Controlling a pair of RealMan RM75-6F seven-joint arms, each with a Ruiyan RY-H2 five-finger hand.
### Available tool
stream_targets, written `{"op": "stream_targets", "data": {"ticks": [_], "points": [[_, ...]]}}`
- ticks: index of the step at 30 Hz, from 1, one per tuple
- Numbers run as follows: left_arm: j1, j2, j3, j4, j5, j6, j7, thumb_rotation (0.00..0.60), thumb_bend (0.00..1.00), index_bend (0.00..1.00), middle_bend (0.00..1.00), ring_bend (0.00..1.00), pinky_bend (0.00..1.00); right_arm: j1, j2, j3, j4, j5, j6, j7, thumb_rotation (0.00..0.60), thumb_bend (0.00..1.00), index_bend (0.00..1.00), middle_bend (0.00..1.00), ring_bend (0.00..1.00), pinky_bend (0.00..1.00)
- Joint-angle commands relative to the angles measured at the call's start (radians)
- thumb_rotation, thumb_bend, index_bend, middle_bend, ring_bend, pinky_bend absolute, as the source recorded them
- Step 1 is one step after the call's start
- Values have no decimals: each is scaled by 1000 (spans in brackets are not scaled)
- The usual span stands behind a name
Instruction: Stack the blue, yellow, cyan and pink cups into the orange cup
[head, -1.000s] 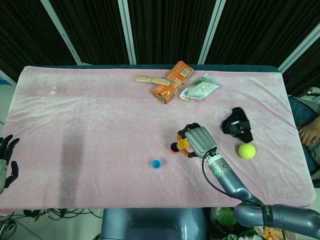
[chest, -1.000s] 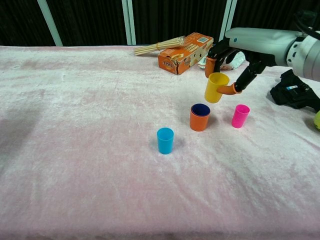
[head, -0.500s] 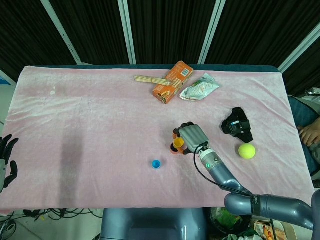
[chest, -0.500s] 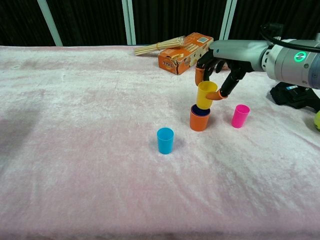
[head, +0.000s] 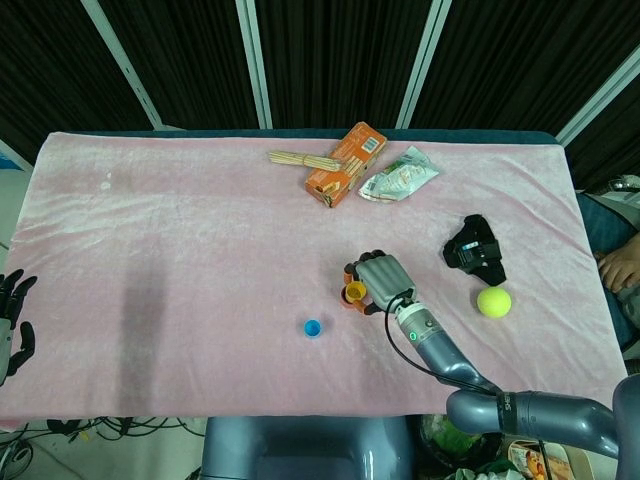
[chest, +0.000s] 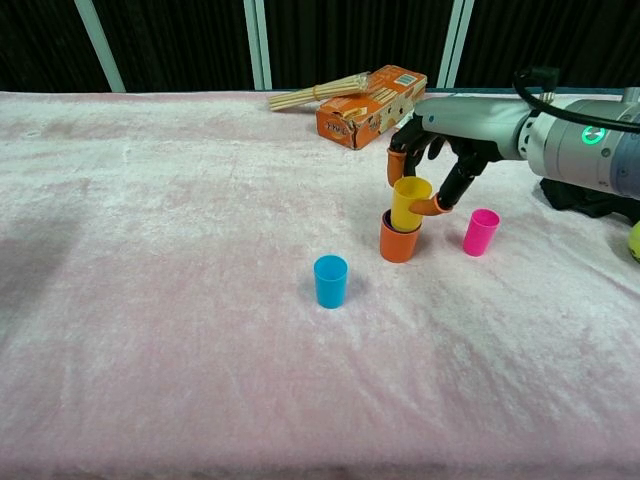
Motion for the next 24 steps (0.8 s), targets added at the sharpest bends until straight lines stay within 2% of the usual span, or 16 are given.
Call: {"op": "stream_targets", "data": {"ticks": [1,4,8,11,17,24], "points": [[0,0,0,0,0,0,0,600,707,98,36,0,0,2,-5,-4,7,2,0,2,600,280,506,453,250,204],[-1,1,-1,0,-1,-1,-1,600,707,98,36,0,0,6,-7,-12,13,7,-6,1,600,276,486,442,250,204],[0,1,-1,0,-2,0,-3,600,707,98,36,0,0,15,7,-26,5,26,-37,-3,600,205,280,320,222,204],[0,1,-1,0,-2,0,-5,600,707,98,36,0,0,19,16,-28,-4,41,-47,2,600,168,197,237,203,204],[0,0,-1,-2,2,2,-4,600,707,98,36,0,0,18,37,-15,-53,20,-7,8,600,165,186,232,202,204],[-1,-1,-2,-2,2,1,-3,600,707,98,36,0,0,-5,33,-35,-123,-67,38,31,600,175,259,274,209,204]]}}
